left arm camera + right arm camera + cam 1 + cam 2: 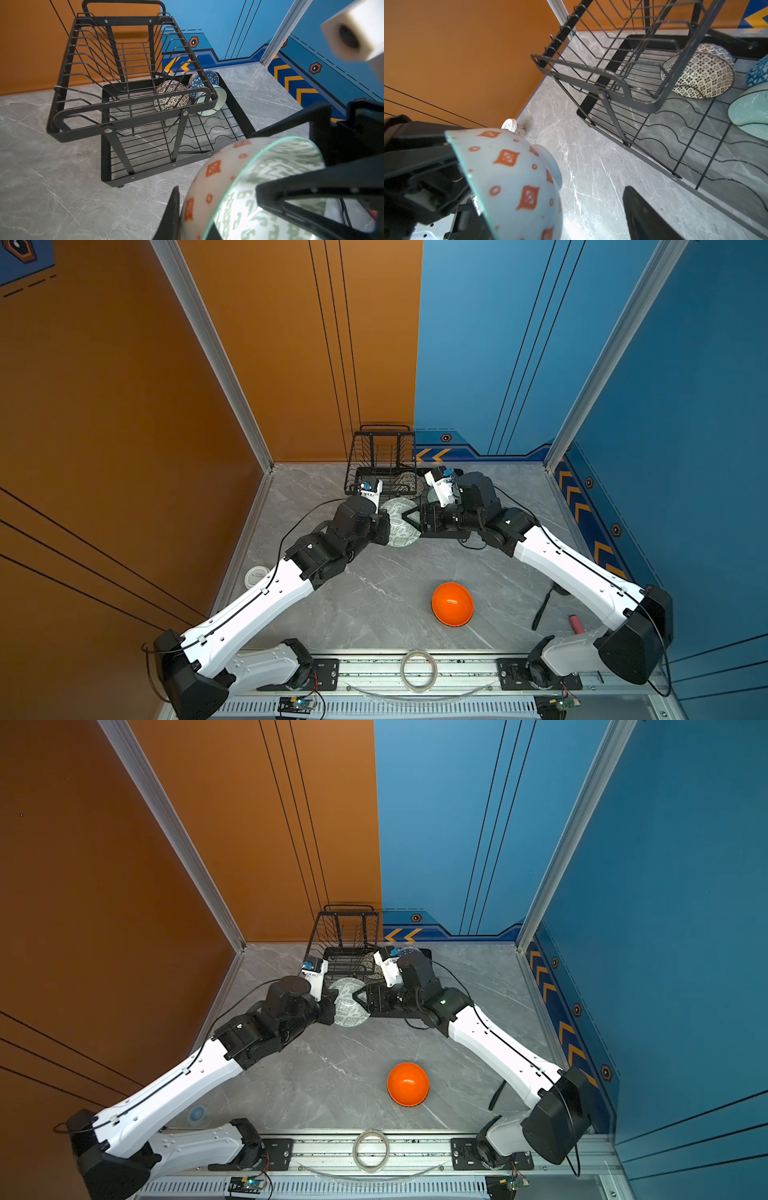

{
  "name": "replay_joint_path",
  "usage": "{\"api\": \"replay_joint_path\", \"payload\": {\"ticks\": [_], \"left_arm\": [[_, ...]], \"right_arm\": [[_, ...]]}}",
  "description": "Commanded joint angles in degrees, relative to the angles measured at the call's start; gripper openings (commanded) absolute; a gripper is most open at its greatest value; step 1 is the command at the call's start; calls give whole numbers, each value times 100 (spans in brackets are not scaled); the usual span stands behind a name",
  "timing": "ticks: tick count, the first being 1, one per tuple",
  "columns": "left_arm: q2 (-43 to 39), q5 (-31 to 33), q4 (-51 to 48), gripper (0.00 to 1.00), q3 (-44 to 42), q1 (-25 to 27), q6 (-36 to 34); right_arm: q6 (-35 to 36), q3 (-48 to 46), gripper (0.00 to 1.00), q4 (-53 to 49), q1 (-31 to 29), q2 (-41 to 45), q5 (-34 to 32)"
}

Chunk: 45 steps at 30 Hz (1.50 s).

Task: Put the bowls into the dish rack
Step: 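Grasp the lifted bowl's rim with the right gripper beside the left gripper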

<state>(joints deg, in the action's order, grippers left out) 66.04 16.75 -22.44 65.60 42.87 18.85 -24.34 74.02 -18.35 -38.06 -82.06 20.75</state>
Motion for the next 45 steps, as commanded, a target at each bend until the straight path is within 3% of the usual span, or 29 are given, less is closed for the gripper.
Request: {"api": "replay_joint_path", "payload": {"ticks": [1,15,21,22,24,29,32,39,45], "left_arm": [[13,135,448,0,165,19,66],[-1,-157,492,0,-12,18,186],[49,-346,325,0,17,17,183],[49,-385,273,4,39,11,158],[49,-419,113,20,112,-20,66],[18,-703,-391,75,398,-274,-238],[71,-973,-673,98,595,-486,-392],[289,-1536,-833,98,795,-903,-557],[547,-1850,-850,98,956,-1082,-637]], "right_arm": [[-160,10,70,188,-95,-64,-198],[-177,-41,0,320,-68,51,-563],[0,-63,0,301,-26,128,-605],[69,-63,0,292,-2,149,-608],[242,-62,0,240,63,213,-645],[842,-105,0,22,369,309,-697],[1382,-108,0,-202,504,289,-793],[2749,-102,0,-483,671,177,-960],[4260,-185,0,-496,643,48,-1663]]}}
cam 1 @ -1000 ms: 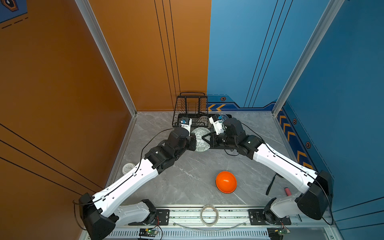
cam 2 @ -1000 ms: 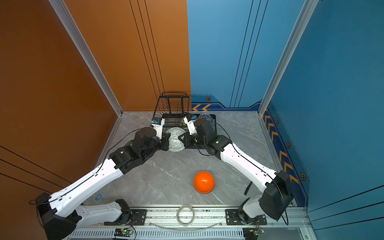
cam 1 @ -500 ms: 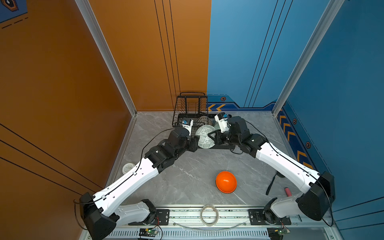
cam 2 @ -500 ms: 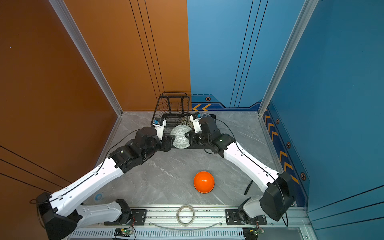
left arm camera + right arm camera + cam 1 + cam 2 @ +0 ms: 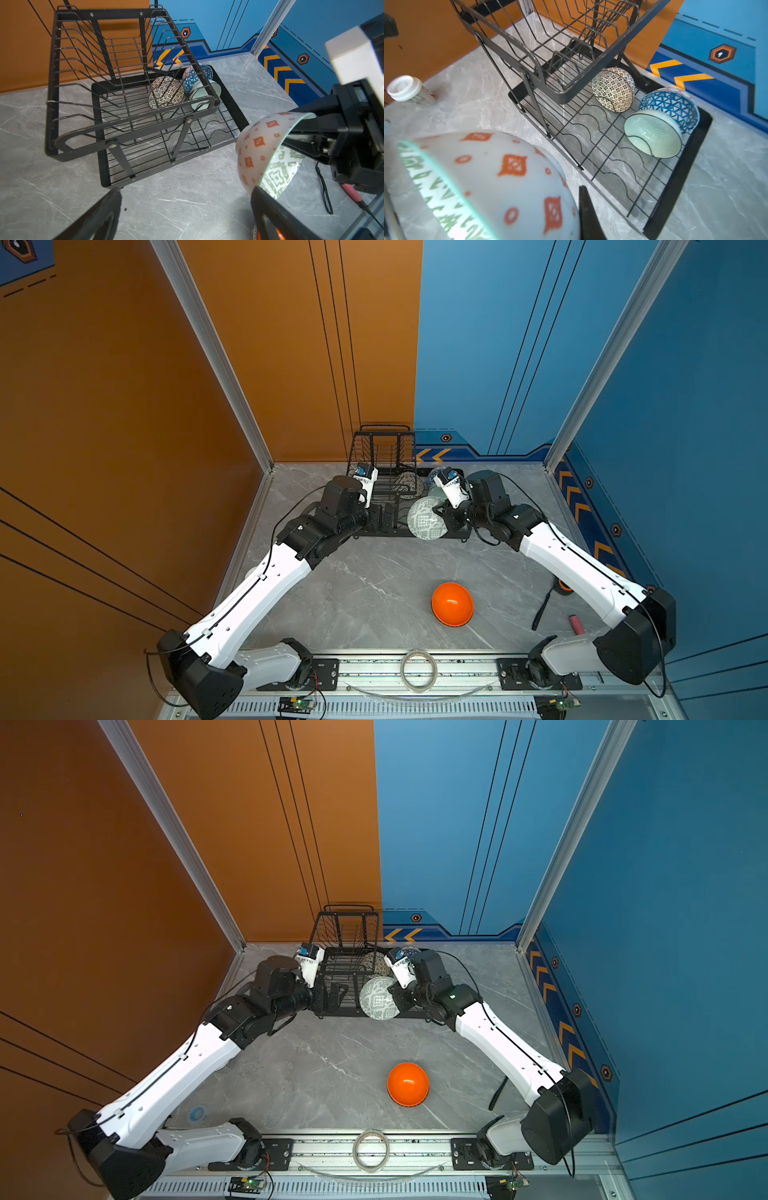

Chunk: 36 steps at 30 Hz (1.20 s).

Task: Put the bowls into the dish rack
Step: 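Grasp the lifted bowl's rim with the right gripper beside the left gripper, then carry the green-patterned bowl into the rack with the right gripper while the left gripper releases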

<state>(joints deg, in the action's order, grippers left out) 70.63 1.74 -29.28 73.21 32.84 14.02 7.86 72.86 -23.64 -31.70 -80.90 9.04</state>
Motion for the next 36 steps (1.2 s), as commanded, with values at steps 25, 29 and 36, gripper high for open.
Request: {"api": "replay_joint_path", "payload": {"ticks": [25,29,36], "left_arm": [[518,-735,-148,98,309,-286,-242],[478,-728,-148,98,274,-314,-234],[429,-763,-148,98,264,-342,-233]], "right_arm": [[5663,-1871,0,5841,-258,-1030,-3497],[6187,-1992,0,6797,-259,-1382,-3661],[6506,-1962,0,7418,-266,-1852,-3621]]}}
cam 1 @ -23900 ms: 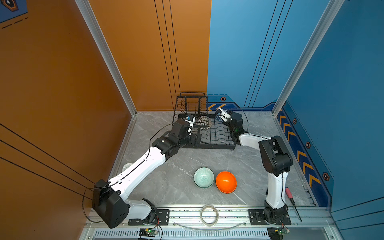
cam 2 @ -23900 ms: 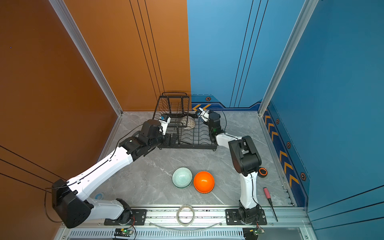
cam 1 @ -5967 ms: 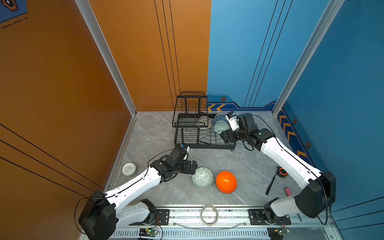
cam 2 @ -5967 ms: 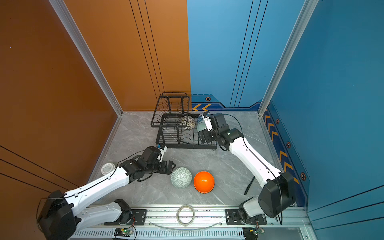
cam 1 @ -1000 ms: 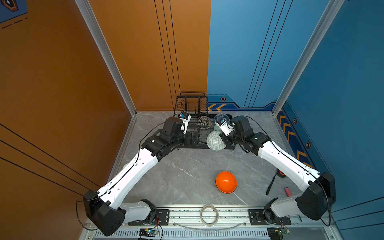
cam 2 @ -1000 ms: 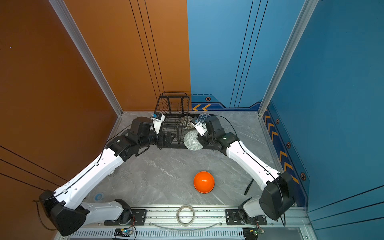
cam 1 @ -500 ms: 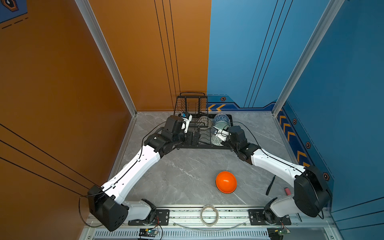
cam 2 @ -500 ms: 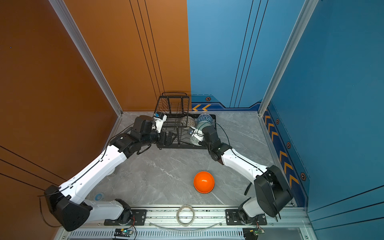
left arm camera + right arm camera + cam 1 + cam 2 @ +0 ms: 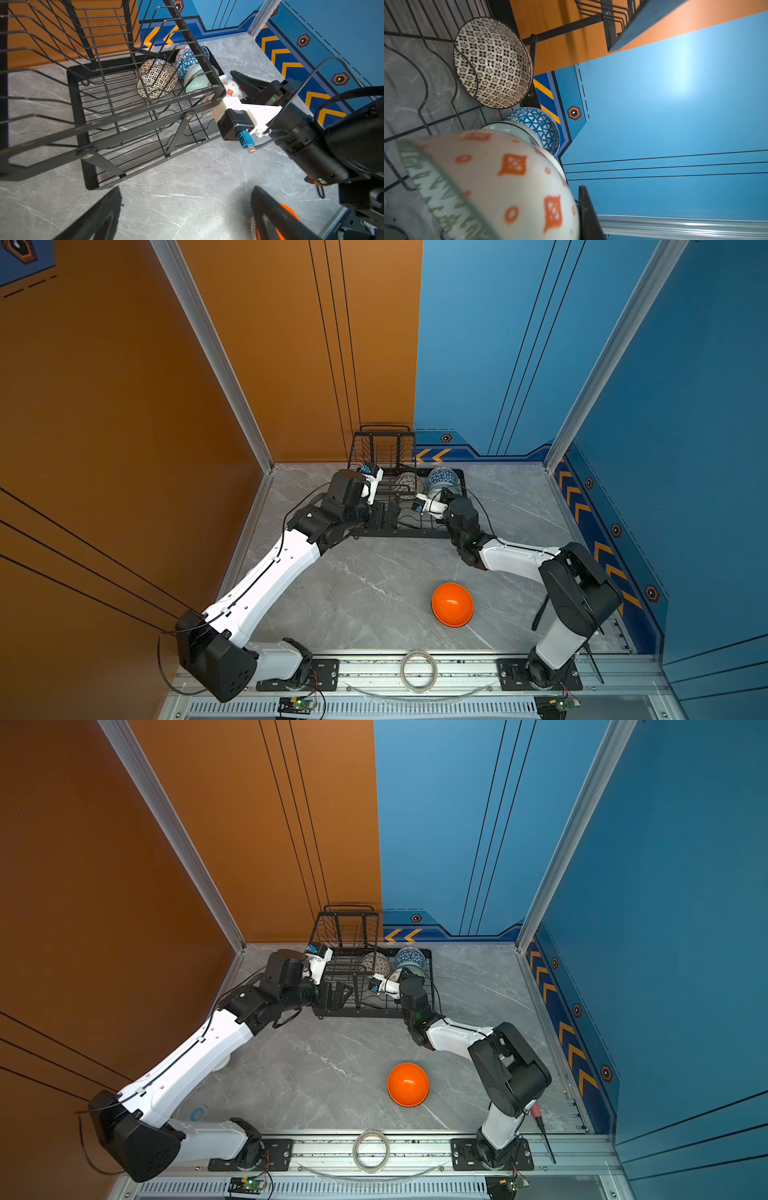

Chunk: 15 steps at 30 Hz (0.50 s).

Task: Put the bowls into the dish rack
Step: 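Carry the green-patterned bowl into the rack with the right gripper while the left gripper releases, then lower the green-patterned bowl into the rack beside the brown-patterned bowl with the right gripper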

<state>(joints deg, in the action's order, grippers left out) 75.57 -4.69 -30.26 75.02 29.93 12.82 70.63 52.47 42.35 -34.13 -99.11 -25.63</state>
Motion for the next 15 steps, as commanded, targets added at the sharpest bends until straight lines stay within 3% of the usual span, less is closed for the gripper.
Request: {"api": "replay_joint_path", "payload": {"ticks": [1,15], "left_arm": [[-73,-122,-52,98,74,-57,-113],[-166,-160,-133,98,46,-112,-109]], "right_arm": [[244,111,0,827,-38,-104,-151],[322,742,0,896,-124,-1032,-334]]}}
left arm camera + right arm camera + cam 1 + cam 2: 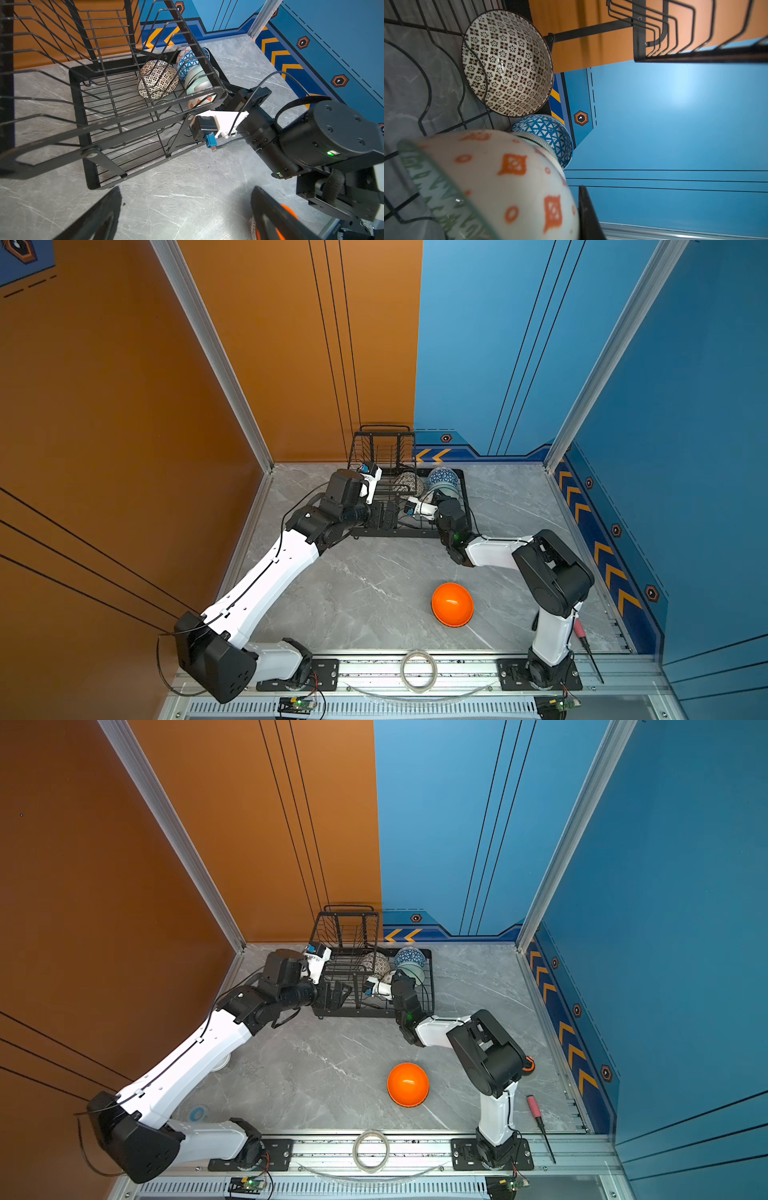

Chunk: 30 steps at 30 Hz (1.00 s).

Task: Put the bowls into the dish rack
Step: 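Lower the green-patterned bowl into the rack beside the brown-patterned bowl with the right gripper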

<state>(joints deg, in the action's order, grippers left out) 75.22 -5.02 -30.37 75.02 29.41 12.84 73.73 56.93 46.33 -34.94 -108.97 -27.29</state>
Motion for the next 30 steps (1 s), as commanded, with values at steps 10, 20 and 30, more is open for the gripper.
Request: {"api": "replay_joint_path", "payload": {"ticks": [10,20,30], "left_arm": [[-137,-131,-195,98,77,-120,-142],[-147,-120,-258,98,91,-163,-142],[-127,-101,-285,98,108,-179,-139]], "right_arm": [[-50,750,0,579,-68,-562,-190],[-209,1177,0,588,-88,-951,-111],[-329,1469,0,577,-104,-1370,-91]]}}
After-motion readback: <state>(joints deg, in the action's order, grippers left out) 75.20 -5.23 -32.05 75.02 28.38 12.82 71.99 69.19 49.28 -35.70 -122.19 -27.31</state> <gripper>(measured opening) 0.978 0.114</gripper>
